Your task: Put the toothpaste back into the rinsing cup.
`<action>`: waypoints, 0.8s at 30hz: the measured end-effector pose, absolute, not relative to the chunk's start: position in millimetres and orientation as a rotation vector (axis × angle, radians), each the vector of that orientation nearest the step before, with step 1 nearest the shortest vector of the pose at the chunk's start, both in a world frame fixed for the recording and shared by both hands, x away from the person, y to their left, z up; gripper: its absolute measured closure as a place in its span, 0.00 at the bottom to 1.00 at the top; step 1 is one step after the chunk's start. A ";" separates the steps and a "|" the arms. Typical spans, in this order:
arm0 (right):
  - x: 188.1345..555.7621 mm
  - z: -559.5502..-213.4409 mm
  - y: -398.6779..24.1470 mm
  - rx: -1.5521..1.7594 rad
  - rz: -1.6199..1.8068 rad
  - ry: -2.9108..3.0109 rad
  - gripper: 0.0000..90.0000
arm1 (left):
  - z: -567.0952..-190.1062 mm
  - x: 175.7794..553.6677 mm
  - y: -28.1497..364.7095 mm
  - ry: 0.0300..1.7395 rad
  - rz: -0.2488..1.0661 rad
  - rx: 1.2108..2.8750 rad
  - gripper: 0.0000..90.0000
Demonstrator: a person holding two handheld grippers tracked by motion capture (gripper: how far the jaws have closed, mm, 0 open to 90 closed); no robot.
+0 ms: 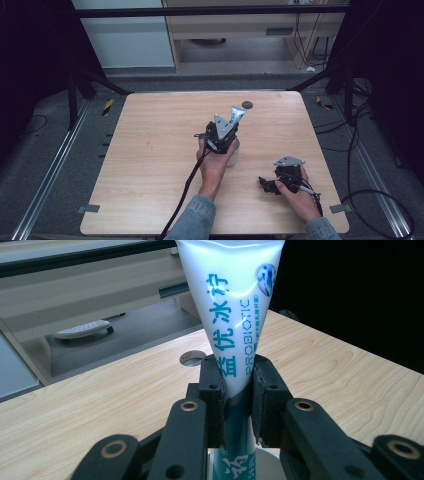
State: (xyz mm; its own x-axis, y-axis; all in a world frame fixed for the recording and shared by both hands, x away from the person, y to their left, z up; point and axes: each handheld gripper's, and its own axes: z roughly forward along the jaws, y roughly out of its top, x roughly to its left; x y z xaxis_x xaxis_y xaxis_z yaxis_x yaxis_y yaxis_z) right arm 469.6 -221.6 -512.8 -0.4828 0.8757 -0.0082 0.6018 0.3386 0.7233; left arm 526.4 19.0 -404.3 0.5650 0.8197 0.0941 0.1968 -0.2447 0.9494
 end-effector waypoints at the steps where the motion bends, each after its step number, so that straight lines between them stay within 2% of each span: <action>1: 469.6 -512.8 -221.7 1.301 0.940 2.211 0.01 | -404.7 526.5 19.4 0.846 0.744 1.749 0.86; 24: 469.5 -512.8 -221.6 1.301 0.940 2.211 0.01 | -415.1 525.9 16.9 0.848 0.736 1.761 0.86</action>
State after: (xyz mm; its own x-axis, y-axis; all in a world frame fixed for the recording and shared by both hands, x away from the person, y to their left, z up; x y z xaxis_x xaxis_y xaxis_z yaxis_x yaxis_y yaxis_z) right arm 469.5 -221.6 -512.8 -0.4828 0.8757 -0.0081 0.6020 0.3386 0.7231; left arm 525.9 16.9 -415.1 0.5682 0.8178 0.0916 0.2054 -0.2487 0.9466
